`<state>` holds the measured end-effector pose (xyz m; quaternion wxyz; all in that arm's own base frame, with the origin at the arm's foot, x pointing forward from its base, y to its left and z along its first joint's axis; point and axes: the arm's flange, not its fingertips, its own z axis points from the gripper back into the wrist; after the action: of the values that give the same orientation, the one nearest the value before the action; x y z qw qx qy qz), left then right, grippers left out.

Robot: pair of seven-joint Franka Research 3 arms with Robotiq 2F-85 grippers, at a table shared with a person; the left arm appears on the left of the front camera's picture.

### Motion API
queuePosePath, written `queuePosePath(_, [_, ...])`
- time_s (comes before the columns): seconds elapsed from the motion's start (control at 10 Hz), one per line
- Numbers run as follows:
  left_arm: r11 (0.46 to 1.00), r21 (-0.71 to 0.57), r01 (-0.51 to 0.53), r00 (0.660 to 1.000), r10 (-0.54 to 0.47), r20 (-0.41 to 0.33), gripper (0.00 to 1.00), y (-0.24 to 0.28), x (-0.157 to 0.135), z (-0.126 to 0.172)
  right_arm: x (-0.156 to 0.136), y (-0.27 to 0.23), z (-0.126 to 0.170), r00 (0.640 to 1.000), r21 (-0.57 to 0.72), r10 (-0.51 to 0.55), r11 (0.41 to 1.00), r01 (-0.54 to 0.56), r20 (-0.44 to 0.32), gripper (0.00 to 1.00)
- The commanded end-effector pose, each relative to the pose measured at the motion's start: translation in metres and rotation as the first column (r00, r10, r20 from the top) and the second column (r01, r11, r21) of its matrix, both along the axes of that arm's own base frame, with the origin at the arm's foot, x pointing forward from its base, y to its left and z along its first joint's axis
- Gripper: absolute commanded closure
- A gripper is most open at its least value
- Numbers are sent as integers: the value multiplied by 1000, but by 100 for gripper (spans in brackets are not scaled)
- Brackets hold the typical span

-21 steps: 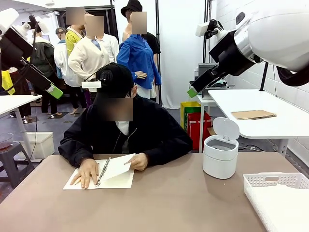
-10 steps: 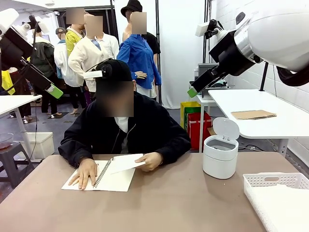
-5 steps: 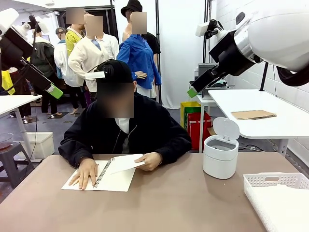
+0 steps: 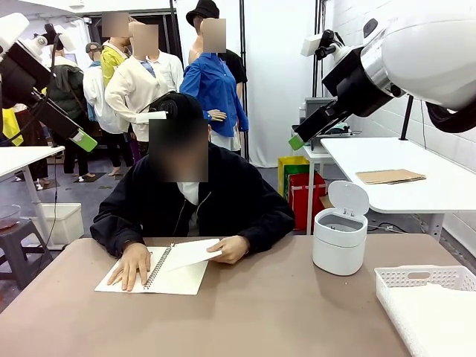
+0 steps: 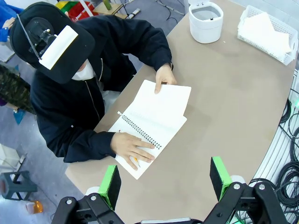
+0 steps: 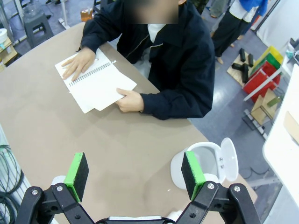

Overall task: Sort the paper based on its condition.
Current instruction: If a person hands you a paper, place it in the Organizing basket , and if it's crumpled, put it in the Trash can.

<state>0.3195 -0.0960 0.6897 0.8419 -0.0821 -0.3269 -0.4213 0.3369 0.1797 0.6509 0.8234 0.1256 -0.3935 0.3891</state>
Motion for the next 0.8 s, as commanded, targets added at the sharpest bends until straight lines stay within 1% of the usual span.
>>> queuePosePath(0.0, [1000, -3, 1, 1000, -1, 2, 0, 0, -1, 1, 0, 0, 0, 1000, 2, 1, 1000, -1, -2, 0])
queuePosePath(0.7, [1000, -3, 1, 1000, -1, 2, 0, 0, -1, 1, 0, 0, 0, 1000, 2, 1, 1000, -1, -2, 0])
